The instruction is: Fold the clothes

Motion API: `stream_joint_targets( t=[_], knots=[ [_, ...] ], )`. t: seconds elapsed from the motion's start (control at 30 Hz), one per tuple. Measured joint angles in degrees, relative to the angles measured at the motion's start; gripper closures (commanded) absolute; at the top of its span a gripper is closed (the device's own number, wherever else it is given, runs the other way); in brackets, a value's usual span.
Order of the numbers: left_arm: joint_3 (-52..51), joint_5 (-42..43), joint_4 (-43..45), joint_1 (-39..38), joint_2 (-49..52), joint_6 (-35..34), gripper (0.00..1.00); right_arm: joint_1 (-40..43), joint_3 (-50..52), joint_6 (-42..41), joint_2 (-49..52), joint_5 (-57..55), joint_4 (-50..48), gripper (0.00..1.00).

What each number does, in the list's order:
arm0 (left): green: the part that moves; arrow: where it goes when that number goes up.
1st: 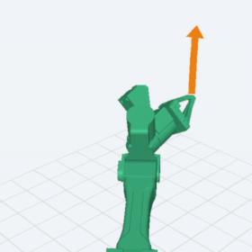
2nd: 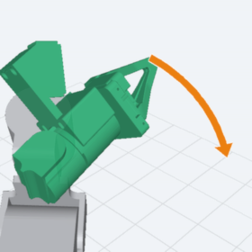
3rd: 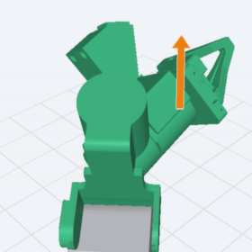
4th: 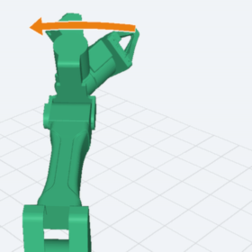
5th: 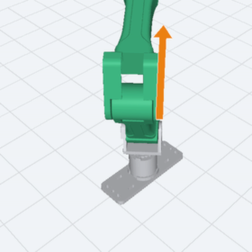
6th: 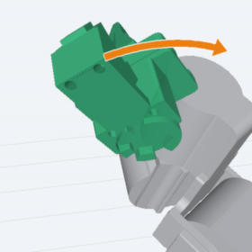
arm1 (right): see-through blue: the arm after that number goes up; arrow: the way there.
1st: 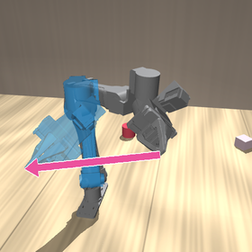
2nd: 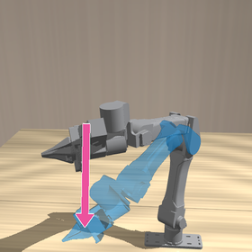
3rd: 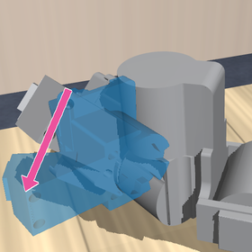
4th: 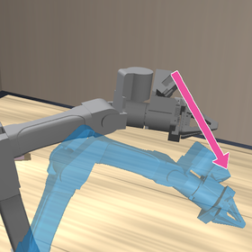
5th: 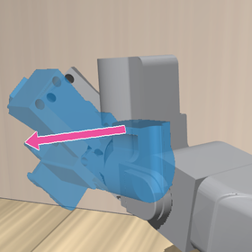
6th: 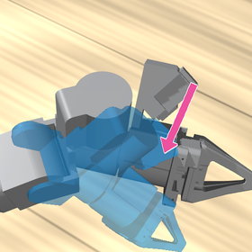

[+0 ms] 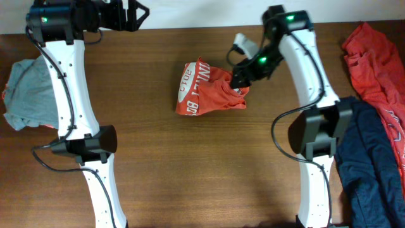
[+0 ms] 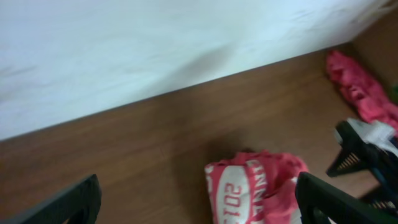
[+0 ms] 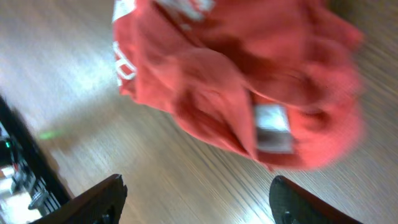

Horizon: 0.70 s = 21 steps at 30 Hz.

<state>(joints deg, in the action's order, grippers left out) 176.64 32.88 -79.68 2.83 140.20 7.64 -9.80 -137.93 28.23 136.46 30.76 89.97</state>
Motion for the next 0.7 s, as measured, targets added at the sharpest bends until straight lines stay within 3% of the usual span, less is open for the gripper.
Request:
stream_joint_targets(
  t=[0.17,0.37,0.7],
  knots=[
    [-2.78,-3.82,-1.84,0.09,0.0,2.16,0.01,-4.42,0.31,0.09,0.0,-1.84,-4.92,0.35],
    [-6.19,-6.88,-2.21,0.09,0.0,3.93,0.01,-8.33,0.61,-6.27,0.0,-11.63,-11.93,0.45],
    [-6.51,-9.64,-2.4,0.11,0.0,4.37,0.01,-8.46,6.05,-13.49,0.0,-18.97,-12.48,0.53]
  ],
)
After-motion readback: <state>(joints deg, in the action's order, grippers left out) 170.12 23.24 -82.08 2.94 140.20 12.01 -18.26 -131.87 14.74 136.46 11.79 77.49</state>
